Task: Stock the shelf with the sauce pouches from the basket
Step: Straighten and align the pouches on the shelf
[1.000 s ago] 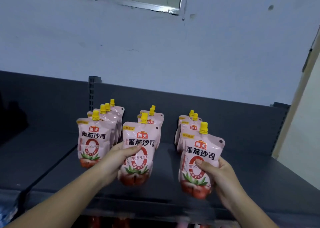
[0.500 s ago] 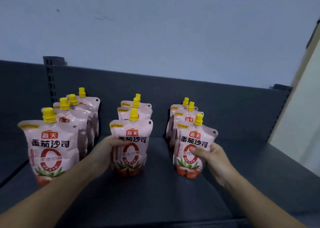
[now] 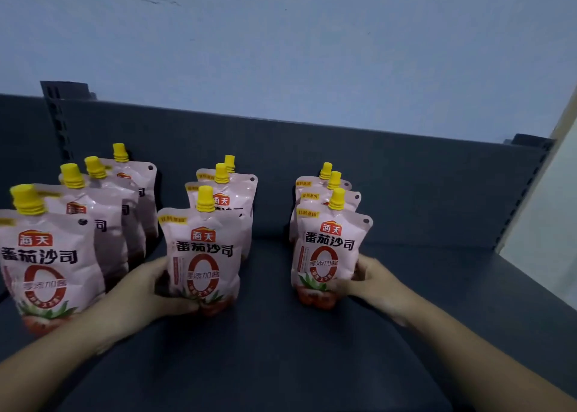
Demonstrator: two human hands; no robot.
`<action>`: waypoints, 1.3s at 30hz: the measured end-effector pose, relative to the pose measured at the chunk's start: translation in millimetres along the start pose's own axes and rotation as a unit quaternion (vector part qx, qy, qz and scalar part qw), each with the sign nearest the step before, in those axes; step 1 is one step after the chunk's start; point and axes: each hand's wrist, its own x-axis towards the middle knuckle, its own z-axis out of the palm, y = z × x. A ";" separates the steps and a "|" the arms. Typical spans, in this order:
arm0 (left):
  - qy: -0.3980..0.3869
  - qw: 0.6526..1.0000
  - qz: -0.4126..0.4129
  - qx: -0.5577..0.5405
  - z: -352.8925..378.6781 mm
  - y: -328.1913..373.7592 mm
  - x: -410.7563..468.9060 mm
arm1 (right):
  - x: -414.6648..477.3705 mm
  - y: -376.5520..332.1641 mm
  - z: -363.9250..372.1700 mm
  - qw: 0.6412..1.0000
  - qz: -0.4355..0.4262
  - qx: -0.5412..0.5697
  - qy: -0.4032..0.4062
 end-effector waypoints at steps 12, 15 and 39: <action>0.172 0.979 0.039 0.100 26.9 -2.0 18.2 | 16.3 0.7 -11.9 0.981 -0.050 -0.167 0.083; 0.262 0.950 0.021 0.170 32.8 1.1 5.6 | 16.5 4.1 -12.7 0.990 -0.022 -0.129 0.054; 0.103 0.946 0.279 -0.126 119.0 120.1 13.3 | -40.0 -57.2 -9.6 0.963 -0.261 0.020 -0.066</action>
